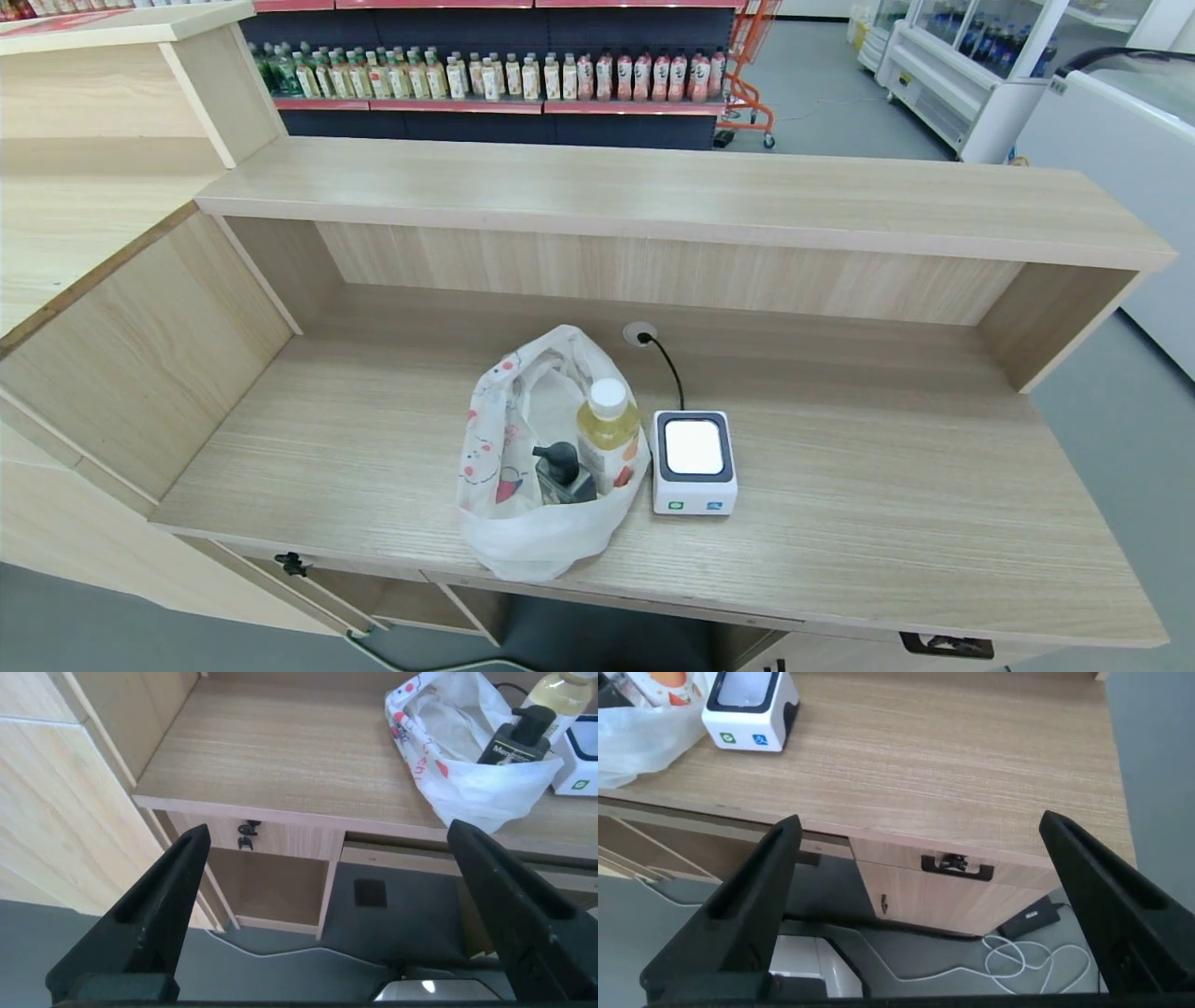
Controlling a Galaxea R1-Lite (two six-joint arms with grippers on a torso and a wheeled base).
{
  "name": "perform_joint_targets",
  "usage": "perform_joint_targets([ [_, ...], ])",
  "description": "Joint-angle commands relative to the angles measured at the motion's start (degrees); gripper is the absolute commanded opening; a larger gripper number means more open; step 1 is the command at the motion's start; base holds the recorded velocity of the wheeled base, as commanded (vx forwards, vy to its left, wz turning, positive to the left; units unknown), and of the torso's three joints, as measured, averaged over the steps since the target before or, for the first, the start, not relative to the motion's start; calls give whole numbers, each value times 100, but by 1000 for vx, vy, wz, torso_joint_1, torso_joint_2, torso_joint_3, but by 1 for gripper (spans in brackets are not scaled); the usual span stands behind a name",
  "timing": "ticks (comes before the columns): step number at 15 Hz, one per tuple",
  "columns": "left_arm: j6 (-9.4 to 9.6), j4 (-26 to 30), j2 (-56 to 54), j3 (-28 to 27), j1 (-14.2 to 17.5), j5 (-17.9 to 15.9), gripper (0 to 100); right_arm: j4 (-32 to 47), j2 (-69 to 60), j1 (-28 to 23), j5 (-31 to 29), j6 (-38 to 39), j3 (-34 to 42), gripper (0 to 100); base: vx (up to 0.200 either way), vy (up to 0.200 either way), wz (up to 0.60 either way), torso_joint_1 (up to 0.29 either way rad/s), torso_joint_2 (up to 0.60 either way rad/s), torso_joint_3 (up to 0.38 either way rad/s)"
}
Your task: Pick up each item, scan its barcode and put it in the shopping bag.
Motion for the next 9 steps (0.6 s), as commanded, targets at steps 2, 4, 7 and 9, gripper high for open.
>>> perform_joint_targets([
  [2,-6,-2,-22,0,-2,1,100,-1,30,-1,2,5,1,100,100,0,0,-1,4,1],
  [4,3,-2,-22,0,-2,1,100,-1,30,-1,2,5,1,100,0,0,0,0,0,0],
  [7,3,-2,-22,0,-2,1,100,-1,30,-1,2,5,1,100,0,0,0,0,0,0],
  [9,3,-2,-22,0,-2,1,100,8,30,-1,2,5,1,100,0,0,0,0,0,0],
])
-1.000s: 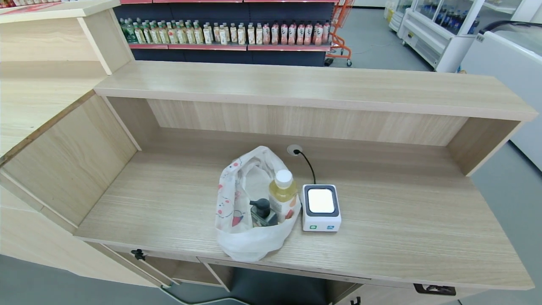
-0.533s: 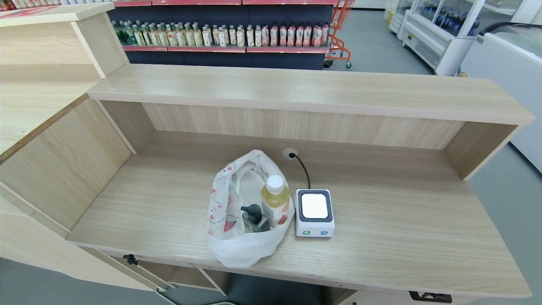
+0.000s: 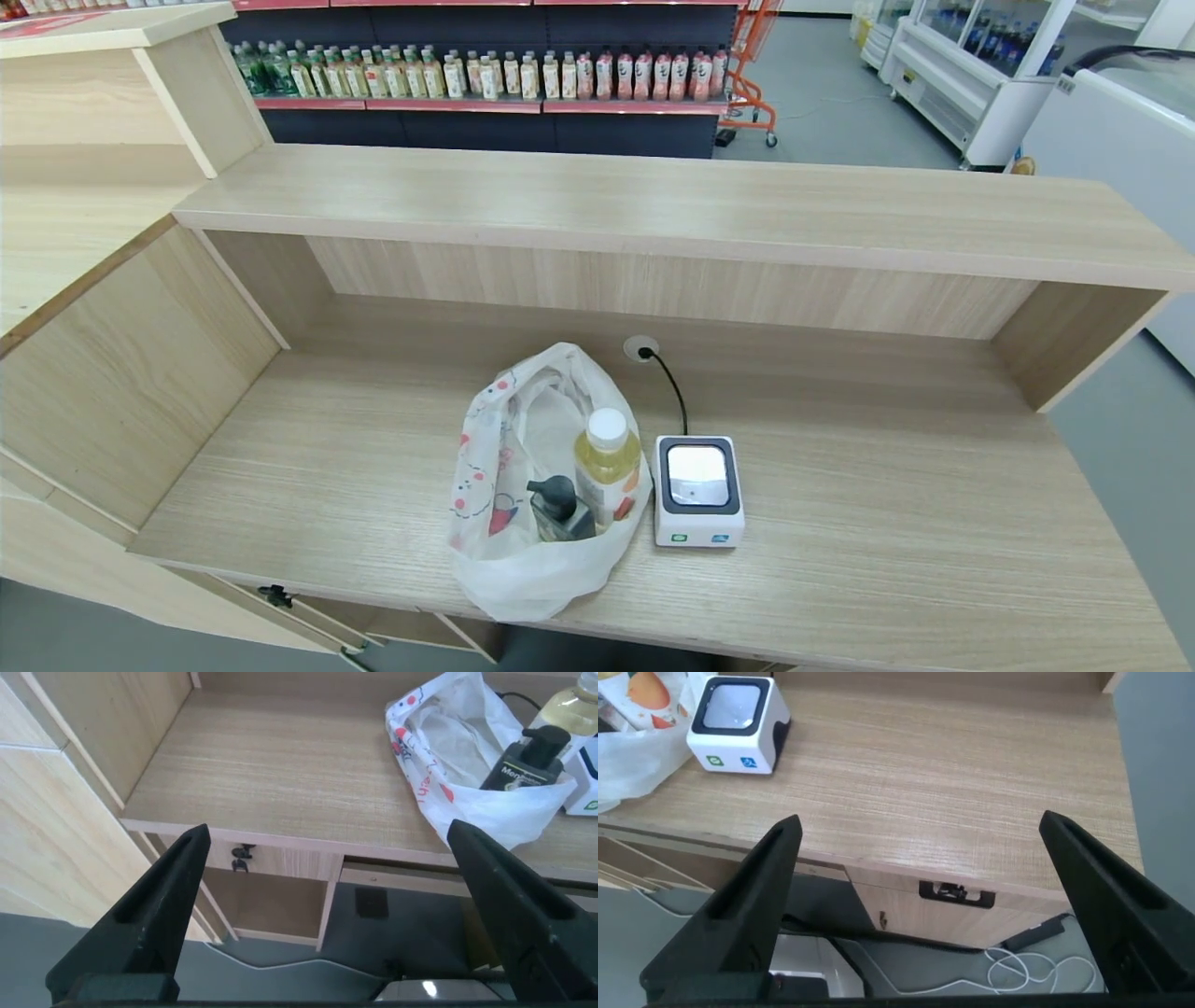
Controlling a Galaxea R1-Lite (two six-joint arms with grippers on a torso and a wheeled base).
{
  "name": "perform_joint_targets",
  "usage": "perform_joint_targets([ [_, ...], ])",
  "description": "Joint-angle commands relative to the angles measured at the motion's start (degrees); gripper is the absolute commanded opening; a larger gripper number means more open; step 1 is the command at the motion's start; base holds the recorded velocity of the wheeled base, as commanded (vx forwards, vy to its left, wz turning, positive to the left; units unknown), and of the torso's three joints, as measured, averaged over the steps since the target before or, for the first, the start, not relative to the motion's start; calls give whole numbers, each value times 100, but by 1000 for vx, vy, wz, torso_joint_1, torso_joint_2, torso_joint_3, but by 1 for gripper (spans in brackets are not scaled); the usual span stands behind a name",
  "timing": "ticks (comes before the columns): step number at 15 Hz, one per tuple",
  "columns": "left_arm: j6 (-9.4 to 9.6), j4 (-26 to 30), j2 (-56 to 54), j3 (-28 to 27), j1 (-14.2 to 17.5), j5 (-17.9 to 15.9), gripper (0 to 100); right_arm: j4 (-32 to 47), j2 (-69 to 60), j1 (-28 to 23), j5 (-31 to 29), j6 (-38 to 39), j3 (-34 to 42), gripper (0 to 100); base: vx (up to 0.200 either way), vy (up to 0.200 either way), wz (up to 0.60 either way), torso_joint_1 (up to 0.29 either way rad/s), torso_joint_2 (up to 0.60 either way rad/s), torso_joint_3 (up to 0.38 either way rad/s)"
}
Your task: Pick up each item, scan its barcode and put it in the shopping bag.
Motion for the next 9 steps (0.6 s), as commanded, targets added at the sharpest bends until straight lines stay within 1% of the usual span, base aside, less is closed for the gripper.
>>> perform_joint_targets([
  [1,-2,-2,-2,0,-2,1,100,2,25,-1,3,6,1,100,0,0,0,0,0,0],
  [9,-2,-2,-2,0,-2,1,100,2,25,-1,3,-21,1,100,0,0,0,0,0,0],
])
